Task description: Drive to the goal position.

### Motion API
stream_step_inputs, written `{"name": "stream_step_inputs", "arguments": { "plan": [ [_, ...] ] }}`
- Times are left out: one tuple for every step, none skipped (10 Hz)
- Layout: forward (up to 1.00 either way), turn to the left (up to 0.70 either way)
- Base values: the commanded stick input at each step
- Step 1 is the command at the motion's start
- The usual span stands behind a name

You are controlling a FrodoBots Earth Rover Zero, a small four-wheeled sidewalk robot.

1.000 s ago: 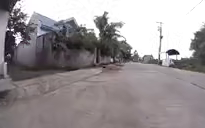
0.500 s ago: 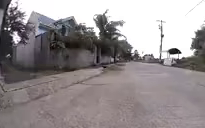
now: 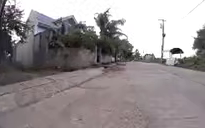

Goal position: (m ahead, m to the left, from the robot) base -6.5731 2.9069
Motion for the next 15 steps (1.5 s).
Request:
{"name": "stream_step_inputs", "arguments": {
  "plan": [
    [0.7, 0.0],
    [0.7, 0.0],
    [0.7, 0.0],
    [0.7, -0.12],
    [0.7, -0.27],
    [0.7, -0.27],
    [0.7, -0.27],
    [0.7, -0.27],
    [0.7, -0.05],
    [0.7, 0.0],
    [0.7, 0.0],
    [0.7, 0.0],
    [0.7, 0.0],
    [0.7, 0.0],
    [0.7, 0.0]
  ]
}}
